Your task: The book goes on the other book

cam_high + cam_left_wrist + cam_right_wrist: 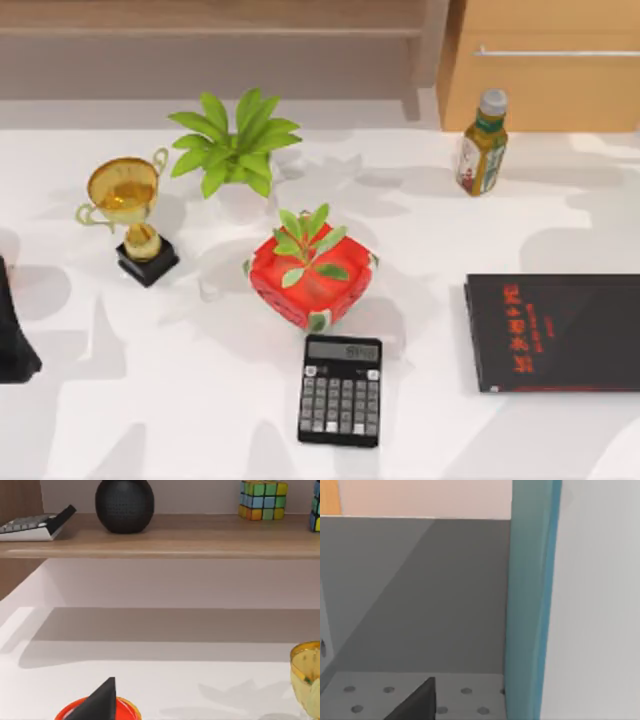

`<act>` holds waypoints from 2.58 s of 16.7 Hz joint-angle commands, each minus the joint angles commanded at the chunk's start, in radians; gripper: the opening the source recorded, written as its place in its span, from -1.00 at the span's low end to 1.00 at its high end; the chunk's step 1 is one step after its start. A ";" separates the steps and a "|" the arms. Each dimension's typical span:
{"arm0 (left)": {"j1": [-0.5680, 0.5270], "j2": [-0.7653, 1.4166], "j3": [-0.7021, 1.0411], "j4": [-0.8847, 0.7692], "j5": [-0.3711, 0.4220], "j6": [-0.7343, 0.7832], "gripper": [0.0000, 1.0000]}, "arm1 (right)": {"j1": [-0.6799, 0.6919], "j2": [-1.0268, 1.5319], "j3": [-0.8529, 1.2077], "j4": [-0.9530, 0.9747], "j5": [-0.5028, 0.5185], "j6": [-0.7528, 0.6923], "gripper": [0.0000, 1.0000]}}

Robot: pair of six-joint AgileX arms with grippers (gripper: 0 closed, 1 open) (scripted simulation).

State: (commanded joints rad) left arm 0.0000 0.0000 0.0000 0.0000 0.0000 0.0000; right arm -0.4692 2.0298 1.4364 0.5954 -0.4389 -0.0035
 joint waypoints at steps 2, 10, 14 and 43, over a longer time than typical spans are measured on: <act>0.000 0.000 0.000 0.000 0.000 0.000 1.00 | 0.005 0.000 -0.002 -0.003 0.003 0.000 1.00; 0.000 0.000 0.000 0.000 0.000 0.000 1.00 | 0.026 0.098 0.151 -0.053 0.028 -0.001 1.00; 0.000 0.000 0.000 0.000 0.000 0.000 1.00 | 0.027 0.099 0.152 -0.054 0.028 -0.001 1.00; 0.000 0.000 0.000 0.000 0.000 0.000 1.00 | 0.016 0.056 0.126 -0.068 0.020 0.001 -1.00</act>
State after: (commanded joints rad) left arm 0.0000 0.0000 0.0000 0.0000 0.0000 0.0000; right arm -0.4533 2.0863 1.5624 0.5276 -0.4192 -0.0027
